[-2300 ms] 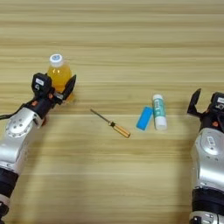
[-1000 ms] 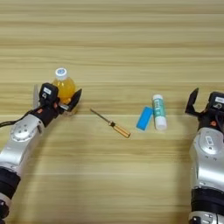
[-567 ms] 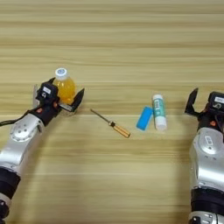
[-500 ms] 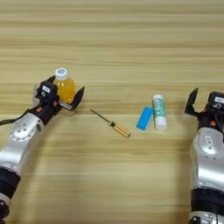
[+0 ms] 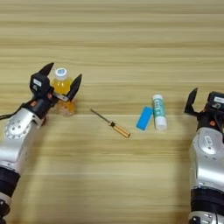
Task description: Move the objects on the table
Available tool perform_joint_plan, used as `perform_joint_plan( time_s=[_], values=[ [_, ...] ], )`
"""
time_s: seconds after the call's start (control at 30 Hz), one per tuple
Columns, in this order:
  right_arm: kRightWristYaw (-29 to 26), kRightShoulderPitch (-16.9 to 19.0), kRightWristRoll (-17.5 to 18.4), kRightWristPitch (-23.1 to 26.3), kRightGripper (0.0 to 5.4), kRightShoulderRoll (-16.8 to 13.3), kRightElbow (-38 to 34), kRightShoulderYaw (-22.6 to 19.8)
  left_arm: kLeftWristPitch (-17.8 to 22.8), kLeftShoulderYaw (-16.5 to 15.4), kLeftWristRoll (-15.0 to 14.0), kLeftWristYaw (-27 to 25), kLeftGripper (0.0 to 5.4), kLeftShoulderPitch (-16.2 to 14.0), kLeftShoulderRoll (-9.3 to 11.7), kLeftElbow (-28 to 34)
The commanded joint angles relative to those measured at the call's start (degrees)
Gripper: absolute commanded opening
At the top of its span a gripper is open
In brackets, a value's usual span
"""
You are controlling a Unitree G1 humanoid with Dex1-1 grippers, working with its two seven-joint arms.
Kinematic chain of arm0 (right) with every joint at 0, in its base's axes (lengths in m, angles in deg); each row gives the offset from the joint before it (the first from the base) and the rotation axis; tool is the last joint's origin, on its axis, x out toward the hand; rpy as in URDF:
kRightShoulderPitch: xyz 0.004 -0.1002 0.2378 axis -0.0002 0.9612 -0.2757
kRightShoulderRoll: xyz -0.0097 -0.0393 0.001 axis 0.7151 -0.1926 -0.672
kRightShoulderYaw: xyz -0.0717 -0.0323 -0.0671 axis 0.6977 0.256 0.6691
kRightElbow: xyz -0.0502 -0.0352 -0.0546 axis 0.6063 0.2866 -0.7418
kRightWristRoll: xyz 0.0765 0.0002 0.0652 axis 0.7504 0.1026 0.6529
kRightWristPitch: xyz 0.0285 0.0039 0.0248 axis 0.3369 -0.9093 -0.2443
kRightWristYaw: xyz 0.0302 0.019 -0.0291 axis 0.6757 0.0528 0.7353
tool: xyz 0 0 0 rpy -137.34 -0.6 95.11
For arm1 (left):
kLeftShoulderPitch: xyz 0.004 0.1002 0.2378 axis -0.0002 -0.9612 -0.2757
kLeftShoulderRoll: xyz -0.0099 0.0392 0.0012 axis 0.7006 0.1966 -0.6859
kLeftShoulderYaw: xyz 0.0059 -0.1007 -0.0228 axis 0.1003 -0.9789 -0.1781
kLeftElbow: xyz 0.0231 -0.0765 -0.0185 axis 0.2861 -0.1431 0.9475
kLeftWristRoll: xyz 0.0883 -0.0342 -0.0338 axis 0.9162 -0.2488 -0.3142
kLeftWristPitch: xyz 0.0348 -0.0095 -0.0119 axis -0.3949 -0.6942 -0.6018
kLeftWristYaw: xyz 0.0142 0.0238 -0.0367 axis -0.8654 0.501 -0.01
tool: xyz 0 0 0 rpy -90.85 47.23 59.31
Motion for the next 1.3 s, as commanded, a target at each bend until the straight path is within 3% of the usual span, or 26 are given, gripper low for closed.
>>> perform_joint_plan(
  time_s=[0.03,0.3,0.67,0.83,0.97,1.13,1.3],
  values=[
    [-0.17,-0.26,0.13,-0.14,5.40,0.42,-0.88,0.26,-1.34,0.37,-2.28,-2.45,5.35,-0.80,-0.39,2.56],
    [0.14,-0.27,-0.12,-0.04,5.40,0.68,-1.14,0.62,-2.07,-2.24,-5.73,-1.99,5.35,-1.14,-0.42,6.83],
    [1.28,-0.59,-1.09,0.55,5.40,1.73,-1.93,1.51,1.00,-8.08,-7.18,2.37,5.35,-4.61,2.48,14.49],
    [1.82,-0.63,-1.38,0.84,5.40,2.05,-2.38,1.87,5.48,-10.24,-5.33,6.23,5.35,-7.77,4.60,18.65],
    [2.12,-0.78,-1.56,1.02,5.40,2.37,-2.57,2.01,10.34,-8.37,-4.15,4.53,5.35,-11.03,7.36,20.96],
    [2.40,-0.96,-1.76,1.21,5.40,2.65,-2.77,2.12,13.11,-7.96,-2.73,3.70,5.35,-12.25,10.17,20.65],
    [2.71,-1.07,-1.86,1.37,5.40,2.77,-2.94,2.29,17.52,-7.87,-3.17,1.69,5.35,-13.54,13.09,20.42]
  ],
)
